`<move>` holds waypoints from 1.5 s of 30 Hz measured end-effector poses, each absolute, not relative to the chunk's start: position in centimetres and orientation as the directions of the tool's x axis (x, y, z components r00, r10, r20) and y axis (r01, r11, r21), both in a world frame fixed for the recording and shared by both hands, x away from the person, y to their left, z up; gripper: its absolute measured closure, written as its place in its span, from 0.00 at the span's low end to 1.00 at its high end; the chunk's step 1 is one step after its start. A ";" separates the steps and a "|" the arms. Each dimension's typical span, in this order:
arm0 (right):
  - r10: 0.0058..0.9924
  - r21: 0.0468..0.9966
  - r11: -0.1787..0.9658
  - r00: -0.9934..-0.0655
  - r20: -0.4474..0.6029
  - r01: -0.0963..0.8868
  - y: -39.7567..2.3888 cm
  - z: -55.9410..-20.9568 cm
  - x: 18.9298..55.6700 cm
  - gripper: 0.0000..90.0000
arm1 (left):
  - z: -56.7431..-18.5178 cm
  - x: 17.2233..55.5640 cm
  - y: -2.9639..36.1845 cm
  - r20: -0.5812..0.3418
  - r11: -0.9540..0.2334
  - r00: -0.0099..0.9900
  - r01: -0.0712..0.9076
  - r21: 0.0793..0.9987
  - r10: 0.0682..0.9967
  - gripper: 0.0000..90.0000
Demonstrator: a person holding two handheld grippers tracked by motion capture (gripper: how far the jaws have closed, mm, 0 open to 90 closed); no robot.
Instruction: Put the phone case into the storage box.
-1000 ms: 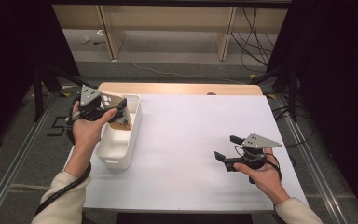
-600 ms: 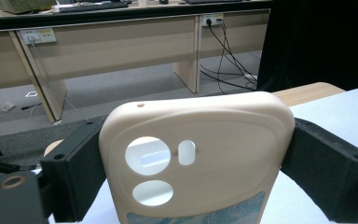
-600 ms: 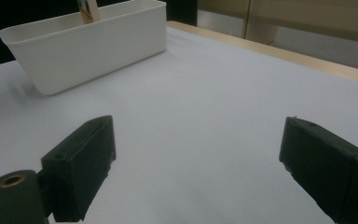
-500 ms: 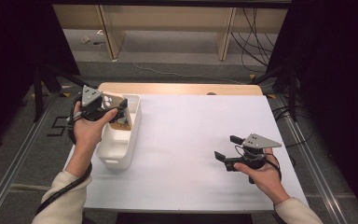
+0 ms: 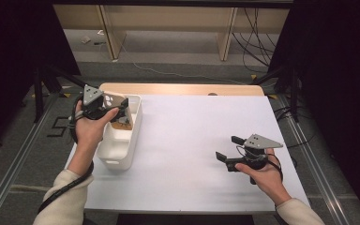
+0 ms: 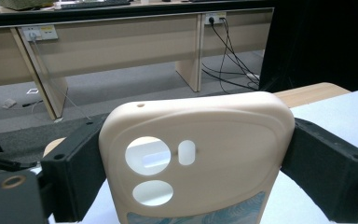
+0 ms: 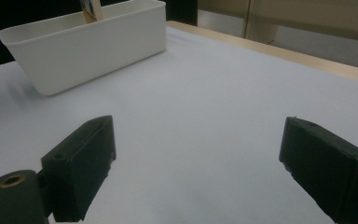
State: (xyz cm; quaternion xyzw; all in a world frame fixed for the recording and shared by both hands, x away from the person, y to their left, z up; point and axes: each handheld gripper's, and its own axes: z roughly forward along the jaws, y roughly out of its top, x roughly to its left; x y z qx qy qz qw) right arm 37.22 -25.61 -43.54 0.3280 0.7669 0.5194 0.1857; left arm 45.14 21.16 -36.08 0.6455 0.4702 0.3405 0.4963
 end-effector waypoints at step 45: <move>0.697 0.920 0.238 -0.715 0.062 0.311 -25.8 -43.5 37.3 0.13 | -36.5 47.9 20.7 -0.035 -0.057 0.300 0.293 0.955 0.953 0.12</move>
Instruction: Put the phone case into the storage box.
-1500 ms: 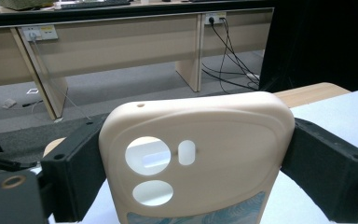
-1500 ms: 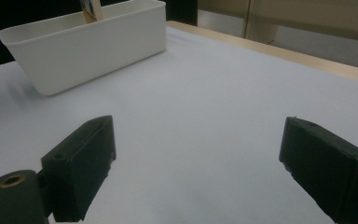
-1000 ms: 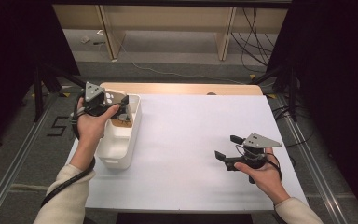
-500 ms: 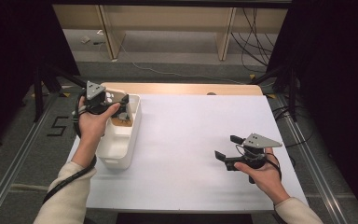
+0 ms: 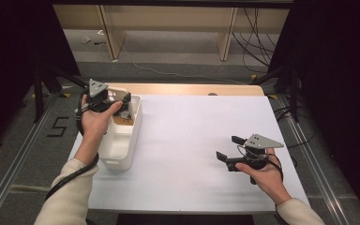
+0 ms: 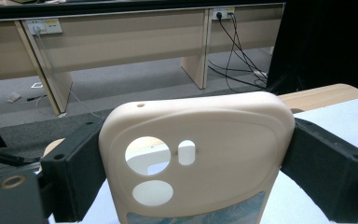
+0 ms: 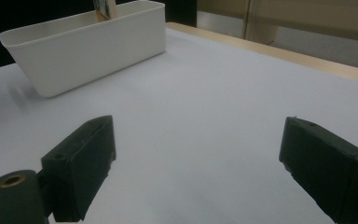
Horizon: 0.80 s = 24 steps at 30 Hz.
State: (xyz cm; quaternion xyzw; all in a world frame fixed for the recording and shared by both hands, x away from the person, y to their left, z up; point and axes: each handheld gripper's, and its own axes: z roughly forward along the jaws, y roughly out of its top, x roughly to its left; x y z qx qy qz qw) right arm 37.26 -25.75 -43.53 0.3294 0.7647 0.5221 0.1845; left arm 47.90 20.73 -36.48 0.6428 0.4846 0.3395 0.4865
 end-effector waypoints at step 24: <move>0.697 0.921 0.233 -0.714 0.065 0.311 -25.8 -43.5 37.3 0.13 | -36.7 48.9 20.8 -0.041 -0.052 0.291 0.304 0.951 0.956 0.12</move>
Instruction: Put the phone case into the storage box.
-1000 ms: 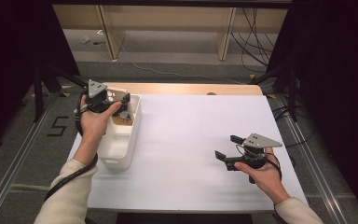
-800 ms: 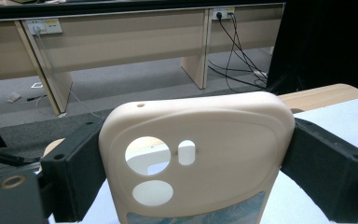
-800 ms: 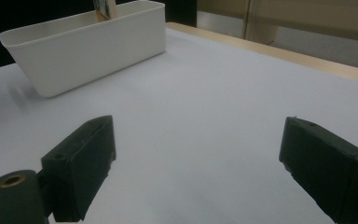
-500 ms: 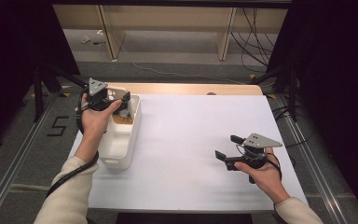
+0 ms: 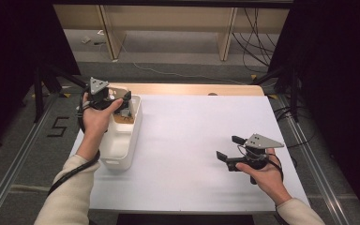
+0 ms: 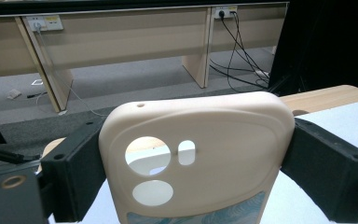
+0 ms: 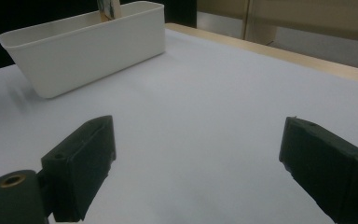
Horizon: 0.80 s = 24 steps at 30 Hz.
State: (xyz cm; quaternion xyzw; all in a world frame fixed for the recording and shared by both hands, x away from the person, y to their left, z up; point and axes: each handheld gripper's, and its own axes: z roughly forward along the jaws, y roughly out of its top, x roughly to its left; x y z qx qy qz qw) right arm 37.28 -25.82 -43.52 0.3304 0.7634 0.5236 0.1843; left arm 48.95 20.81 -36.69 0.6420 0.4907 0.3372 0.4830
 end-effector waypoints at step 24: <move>0.697 0.920 0.235 -0.714 0.064 0.312 -25.8 -43.5 37.3 0.13 | -36.6 50.2 20.8 -0.049 -0.044 0.282 0.312 0.949 0.958 0.12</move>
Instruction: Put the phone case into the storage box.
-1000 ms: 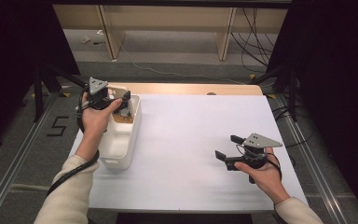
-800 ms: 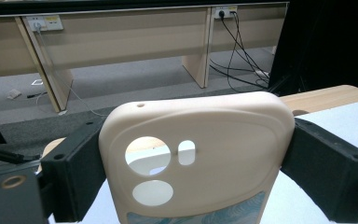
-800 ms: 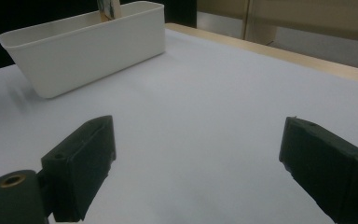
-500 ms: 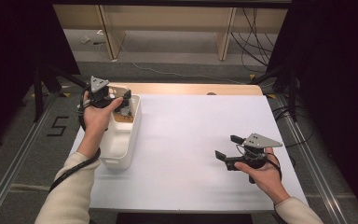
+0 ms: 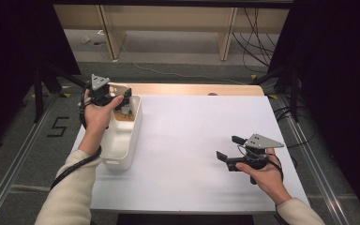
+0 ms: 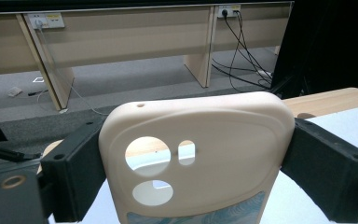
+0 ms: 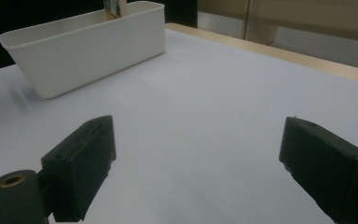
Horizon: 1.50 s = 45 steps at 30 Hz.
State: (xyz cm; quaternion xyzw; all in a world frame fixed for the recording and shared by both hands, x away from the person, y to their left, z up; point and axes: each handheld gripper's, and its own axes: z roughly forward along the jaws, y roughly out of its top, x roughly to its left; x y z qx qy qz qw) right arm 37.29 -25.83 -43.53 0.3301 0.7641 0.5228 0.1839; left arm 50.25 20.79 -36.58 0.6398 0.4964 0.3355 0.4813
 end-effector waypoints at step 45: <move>0.696 0.921 0.233 -0.715 0.066 0.312 -25.8 -43.5 37.3 0.13 | -37.0 52.0 20.5 -0.037 -0.065 0.277 0.348 0.935 0.960 0.12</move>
